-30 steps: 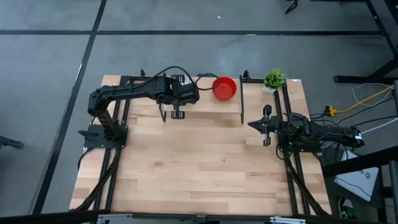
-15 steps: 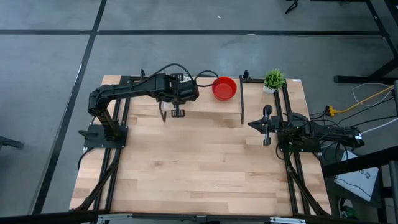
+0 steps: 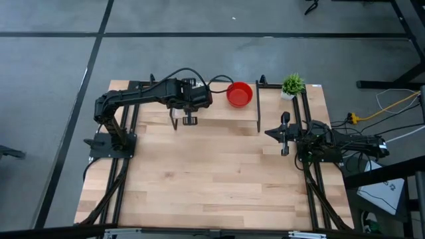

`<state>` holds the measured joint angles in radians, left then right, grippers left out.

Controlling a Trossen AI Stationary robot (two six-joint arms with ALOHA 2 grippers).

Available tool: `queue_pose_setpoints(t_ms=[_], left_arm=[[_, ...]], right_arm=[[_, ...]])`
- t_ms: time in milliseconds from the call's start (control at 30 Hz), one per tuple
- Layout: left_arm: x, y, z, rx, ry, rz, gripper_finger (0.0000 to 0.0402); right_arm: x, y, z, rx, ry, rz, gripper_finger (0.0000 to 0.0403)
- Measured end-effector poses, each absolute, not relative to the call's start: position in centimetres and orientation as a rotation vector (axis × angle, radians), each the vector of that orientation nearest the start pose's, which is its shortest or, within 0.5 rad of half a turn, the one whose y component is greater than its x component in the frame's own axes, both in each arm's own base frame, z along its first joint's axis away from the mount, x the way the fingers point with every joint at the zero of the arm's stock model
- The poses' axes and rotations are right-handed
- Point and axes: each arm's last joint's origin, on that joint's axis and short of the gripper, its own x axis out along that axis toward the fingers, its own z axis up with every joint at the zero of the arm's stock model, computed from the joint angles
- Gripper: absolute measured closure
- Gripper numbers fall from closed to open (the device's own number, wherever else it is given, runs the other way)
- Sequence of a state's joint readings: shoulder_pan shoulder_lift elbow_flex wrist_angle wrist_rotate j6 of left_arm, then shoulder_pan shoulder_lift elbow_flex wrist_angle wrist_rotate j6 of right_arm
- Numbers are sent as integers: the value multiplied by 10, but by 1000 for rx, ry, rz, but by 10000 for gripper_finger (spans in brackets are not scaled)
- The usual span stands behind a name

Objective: Pick & Place Mini bowls
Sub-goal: Stack the white patterned bowl on top of the white patterned bowls on the shelf

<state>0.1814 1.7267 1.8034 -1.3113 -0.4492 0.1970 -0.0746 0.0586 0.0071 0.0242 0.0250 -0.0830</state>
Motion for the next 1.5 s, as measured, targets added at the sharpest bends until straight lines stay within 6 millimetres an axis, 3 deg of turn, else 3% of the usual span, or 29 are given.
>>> queue_pose_setpoints(t_ms=[467,733,1200,1500], left_arm=[[324,54,378,411,1237,370,364],[317,60,374,404,1306,412,398],[316,64,368,377,1334,409,401],[320,68,351,380,1374,418,400]], right_arm=[[101,-8,164,-82,32,-98,386],[101,-8,164,-82,31,-98,386],[101,-8,164,-82,31,-98,386],[101,-8,164,-82,31,-98,386]])
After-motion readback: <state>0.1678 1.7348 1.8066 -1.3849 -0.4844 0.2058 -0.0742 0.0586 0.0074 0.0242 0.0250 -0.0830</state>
